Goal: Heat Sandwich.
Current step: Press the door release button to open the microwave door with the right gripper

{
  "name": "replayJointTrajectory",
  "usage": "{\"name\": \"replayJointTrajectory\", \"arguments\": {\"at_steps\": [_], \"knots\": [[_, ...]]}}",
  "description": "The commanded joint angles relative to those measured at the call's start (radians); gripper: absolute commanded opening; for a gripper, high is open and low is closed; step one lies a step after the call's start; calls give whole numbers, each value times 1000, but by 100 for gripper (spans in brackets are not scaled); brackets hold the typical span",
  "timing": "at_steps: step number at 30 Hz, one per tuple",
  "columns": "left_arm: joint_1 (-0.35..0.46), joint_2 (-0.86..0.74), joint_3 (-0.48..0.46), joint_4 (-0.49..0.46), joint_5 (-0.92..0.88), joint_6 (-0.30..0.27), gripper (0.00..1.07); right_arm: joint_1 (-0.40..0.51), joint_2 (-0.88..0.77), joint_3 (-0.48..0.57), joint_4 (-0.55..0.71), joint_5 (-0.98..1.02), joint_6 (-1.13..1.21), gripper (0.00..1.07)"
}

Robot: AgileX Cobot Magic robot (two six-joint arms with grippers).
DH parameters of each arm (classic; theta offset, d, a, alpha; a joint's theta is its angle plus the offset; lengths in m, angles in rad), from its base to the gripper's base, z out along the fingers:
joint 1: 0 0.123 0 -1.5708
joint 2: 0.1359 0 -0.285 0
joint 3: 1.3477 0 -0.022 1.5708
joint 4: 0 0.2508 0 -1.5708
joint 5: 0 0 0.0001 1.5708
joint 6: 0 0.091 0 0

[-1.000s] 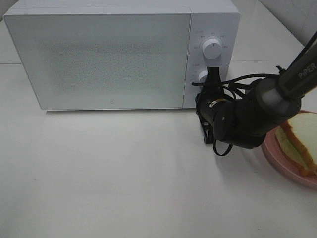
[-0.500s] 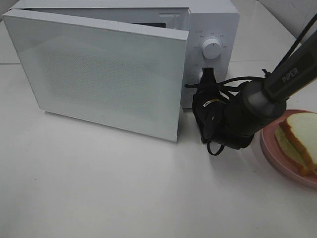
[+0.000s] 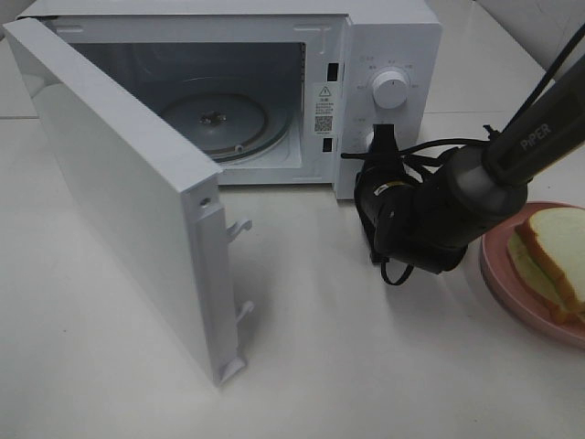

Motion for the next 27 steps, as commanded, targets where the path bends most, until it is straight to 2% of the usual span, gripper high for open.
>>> {"name": "replayJointTrajectory", "arguments": {"at_steps": [1, 15, 27], "knots": [[-1, -19, 1, 0, -10, 0, 98, -57, -10, -109, -120, -211, -7, 0], [-1, -19, 1, 0, -10, 0, 98, -57, -30, -104, -121, -130, -19, 0], [-1, -19, 1, 0, -10, 0, 98, -57, -51, -50, -123, -117, -10, 0]]}}
